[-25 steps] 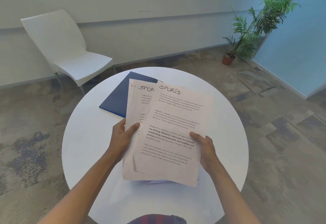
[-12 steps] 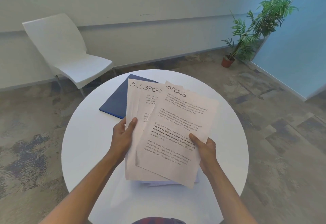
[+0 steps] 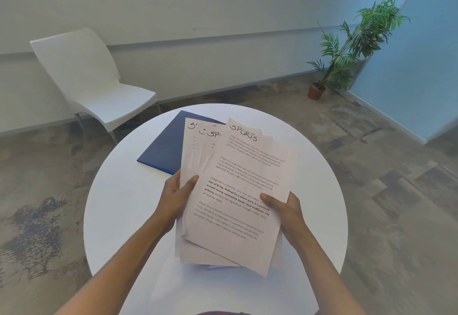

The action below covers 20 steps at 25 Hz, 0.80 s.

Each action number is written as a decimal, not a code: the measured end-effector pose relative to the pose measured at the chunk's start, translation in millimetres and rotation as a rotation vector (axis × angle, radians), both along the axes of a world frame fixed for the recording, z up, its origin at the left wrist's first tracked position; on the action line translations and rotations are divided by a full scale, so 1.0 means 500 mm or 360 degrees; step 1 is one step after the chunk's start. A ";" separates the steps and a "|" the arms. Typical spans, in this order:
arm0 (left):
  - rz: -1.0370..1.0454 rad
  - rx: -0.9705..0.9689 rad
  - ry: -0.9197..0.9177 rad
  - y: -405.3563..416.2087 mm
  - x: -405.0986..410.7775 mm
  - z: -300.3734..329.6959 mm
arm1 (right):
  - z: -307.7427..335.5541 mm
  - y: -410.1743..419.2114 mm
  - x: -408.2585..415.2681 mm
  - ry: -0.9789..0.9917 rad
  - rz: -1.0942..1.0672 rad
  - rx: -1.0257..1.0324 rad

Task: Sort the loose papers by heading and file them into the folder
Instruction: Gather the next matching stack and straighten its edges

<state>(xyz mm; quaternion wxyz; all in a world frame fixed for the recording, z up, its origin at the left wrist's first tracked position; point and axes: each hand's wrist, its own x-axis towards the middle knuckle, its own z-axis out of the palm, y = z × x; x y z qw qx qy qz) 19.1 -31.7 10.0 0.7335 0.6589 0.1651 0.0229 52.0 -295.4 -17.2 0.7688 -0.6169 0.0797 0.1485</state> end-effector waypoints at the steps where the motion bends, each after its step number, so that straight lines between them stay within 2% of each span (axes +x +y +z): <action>1: -0.0020 -0.0036 0.0046 0.003 0.002 -0.002 | 0.003 -0.002 0.002 -0.0038 0.0020 -0.0037; 6: -0.0154 -0.0102 0.0069 0.004 0.002 -0.002 | 0.025 -0.002 0.008 -0.0118 0.0102 -0.0172; 11: -0.0231 -0.0076 0.0062 -0.003 0.012 -0.006 | 0.054 -0.006 0.031 -0.0031 0.0126 -0.0042; 15: -0.0282 -0.0020 0.0069 -0.010 0.024 -0.010 | 0.062 0.011 0.033 -0.0172 -0.0044 -0.0173; 20: -0.0196 0.0027 0.0032 -0.012 0.032 -0.024 | 0.046 0.042 0.014 -0.0333 -0.0249 -0.0335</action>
